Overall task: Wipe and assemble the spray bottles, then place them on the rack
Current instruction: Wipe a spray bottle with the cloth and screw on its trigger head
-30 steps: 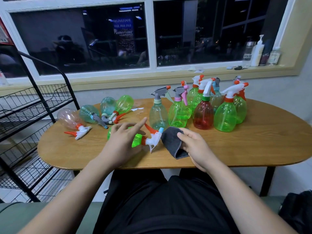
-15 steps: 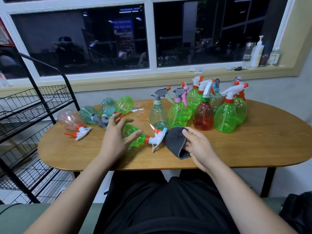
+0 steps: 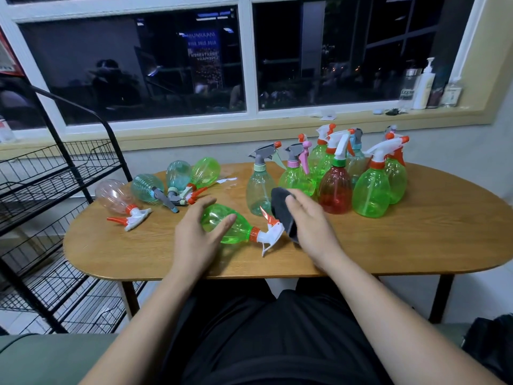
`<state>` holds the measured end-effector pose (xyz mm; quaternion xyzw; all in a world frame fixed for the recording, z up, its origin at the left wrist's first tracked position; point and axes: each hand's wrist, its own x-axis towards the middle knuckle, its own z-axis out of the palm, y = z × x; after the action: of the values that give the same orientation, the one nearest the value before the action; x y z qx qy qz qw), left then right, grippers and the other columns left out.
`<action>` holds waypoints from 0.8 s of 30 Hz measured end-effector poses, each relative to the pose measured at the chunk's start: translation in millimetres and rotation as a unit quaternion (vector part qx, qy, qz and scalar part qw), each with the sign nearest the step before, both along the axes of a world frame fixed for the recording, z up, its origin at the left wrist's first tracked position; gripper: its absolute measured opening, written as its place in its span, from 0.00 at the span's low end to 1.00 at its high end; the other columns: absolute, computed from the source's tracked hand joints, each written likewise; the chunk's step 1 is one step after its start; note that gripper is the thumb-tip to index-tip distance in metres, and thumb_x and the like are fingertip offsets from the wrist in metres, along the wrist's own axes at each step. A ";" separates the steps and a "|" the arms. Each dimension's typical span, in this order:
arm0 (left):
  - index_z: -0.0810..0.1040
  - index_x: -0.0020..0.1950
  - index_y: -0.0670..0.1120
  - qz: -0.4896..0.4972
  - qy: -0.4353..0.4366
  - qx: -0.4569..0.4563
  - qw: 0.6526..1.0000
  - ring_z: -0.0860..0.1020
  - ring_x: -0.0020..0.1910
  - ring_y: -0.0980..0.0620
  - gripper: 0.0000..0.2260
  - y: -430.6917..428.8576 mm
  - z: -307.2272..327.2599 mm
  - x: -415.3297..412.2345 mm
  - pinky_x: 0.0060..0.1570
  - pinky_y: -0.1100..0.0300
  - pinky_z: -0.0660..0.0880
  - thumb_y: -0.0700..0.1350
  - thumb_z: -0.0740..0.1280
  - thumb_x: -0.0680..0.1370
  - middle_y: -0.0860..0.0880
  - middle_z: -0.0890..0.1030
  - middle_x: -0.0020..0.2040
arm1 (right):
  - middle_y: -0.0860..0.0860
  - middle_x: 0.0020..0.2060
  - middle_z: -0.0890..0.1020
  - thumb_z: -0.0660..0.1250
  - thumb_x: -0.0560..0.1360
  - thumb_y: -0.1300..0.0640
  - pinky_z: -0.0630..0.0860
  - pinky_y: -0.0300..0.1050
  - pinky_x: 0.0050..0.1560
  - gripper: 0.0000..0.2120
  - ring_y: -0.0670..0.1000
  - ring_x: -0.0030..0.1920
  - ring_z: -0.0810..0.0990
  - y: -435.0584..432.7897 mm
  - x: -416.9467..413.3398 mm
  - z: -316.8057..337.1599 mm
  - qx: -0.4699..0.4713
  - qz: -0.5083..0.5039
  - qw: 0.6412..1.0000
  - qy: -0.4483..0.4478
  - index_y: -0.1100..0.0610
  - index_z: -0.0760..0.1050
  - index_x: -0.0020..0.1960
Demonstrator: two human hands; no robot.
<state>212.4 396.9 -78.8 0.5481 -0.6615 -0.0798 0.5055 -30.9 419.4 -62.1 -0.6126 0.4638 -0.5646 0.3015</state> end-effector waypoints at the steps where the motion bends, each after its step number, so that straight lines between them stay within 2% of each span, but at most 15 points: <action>1: 0.78 0.71 0.52 -0.009 -0.005 -0.004 1.000 0.76 0.66 0.58 0.26 -0.2 -0.3 -0.1 0.66 0.59 0.73 0.61 0.76 0.76 0.56 0.80 0.68 | 0.43 0.59 0.86 0.57 0.89 0.50 0.79 0.51 0.61 0.15 0.43 0.60 0.82 1.2 3.7 -1.0 -0.013 0.008 0.998 0.058 0.45 0.79 0.70; 2: 0.79 0.71 0.52 -0.015 -0.014 -0.009 1.000 0.76 0.67 0.58 0.25 -0.7 -0.8 -0.1 0.67 0.58 0.73 0.61 0.75 0.76 0.56 0.79 0.68 | 0.42 0.63 0.84 0.57 0.89 0.50 0.76 0.45 0.61 0.17 0.40 0.62 0.80 2.7 7.2 -1.6 -0.021 0.014 0.993 0.118 0.46 0.77 0.74; 3: 0.79 0.70 0.52 -0.021 -0.025 -0.015 0.999 0.75 0.67 0.59 0.25 -1.8 -1.7 0.0 0.67 0.59 0.72 0.61 0.74 0.77 0.57 0.78 0.68 | 0.43 0.69 0.81 0.56 0.90 0.50 0.72 0.42 0.66 0.19 0.39 0.67 0.76 2.9 11.1 -2.9 -0.029 0.017 0.983 0.182 0.48 0.74 0.78; 5: 0.79 0.71 0.52 -0.034 -0.045 -0.020 0.998 0.74 0.69 0.60 0.26 -3.0 -3.9 -0.8 0.67 0.61 0.70 0.63 0.73 0.77 0.57 0.75 0.68 | 0.42 0.78 0.70 0.53 0.90 0.50 0.55 0.38 0.80 0.22 0.40 0.79 0.63 1.8 18.8 -7.5 -0.056 0.022 0.945 0.320 0.51 0.67 0.82; 6: 0.79 0.71 0.53 -0.039 -0.052 -0.020 0.998 0.73 0.69 0.60 0.26 -3.6 -5.0 -1.3 0.68 0.62 0.69 0.63 0.73 0.77 0.57 0.74 0.68 | 0.44 0.81 0.66 0.51 0.91 0.50 0.47 0.37 0.82 0.23 0.41 0.82 0.57 0.8 22.3 -10.7 -0.074 0.023 0.923 0.378 0.52 0.64 0.84; 8: 0.78 0.72 0.54 -0.043 -0.060 -0.021 0.997 0.72 0.70 0.60 0.26 -5.4 -6.6 -2.0 0.69 0.61 0.69 0.63 0.73 0.77 0.57 0.72 0.69 | 0.48 0.84 0.63 0.49 0.91 0.49 0.41 0.39 0.83 0.24 0.44 0.84 0.53 -2.9 25.8 -18.4 -0.091 0.024 0.893 0.439 0.54 0.60 0.85; 13: 0.76 0.73 0.56 -0.042 -0.079 -0.026 0.996 0.71 0.72 0.55 0.27 -8.6 -9.4 -3.1 0.70 0.54 0.71 0.65 0.72 0.77 0.57 0.70 0.69 | 0.45 0.86 0.51 0.43 0.89 0.40 0.35 0.39 0.82 0.30 0.41 0.84 0.42 -2.3 18.0 -26.7 -0.059 0.014 0.873 0.483 0.52 0.50 0.87; 17: 0.76 0.74 0.57 -0.027 -0.087 -0.027 0.995 0.71 0.72 0.53 0.28 -7.9 -9.9 -4.7 0.71 0.53 0.71 0.66 0.71 0.77 0.56 0.70 0.70 | 0.42 0.85 0.41 0.43 0.88 0.37 0.38 0.44 0.84 0.32 0.39 0.83 0.35 7.2 7.3 -31.3 -0.013 0.010 0.863 0.505 0.51 0.43 0.87; 20: 0.75 0.74 0.58 -0.018 -0.090 -0.018 0.996 0.69 0.74 0.52 0.29 -7.5 -9.8 -5.9 0.71 0.50 0.72 0.68 0.70 0.76 0.55 0.69 0.72 | 0.43 0.85 0.38 0.42 0.87 0.35 0.36 0.43 0.83 0.35 0.39 0.82 0.32 17.0 1.8 -33.5 0.013 0.007 0.858 0.513 0.51 0.40 0.87; 24: 0.74 0.75 0.58 -0.011 -0.099 -0.009 0.995 0.69 0.74 0.51 0.31 -6.6 -8.2 -8.4 0.70 0.48 0.73 0.71 0.67 0.76 0.55 0.68 0.73 | 0.46 0.85 0.36 0.41 0.86 0.32 0.37 0.46 0.84 0.37 0.41 0.82 0.30 27.4 5.5 -37.3 0.012 0.015 0.842 0.539 0.52 0.36 0.86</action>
<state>204.1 390.3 -87.0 0.5416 -0.7148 -0.0246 0.4418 -25.4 446.8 -99.4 -0.8235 0.5505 -0.1354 0.0203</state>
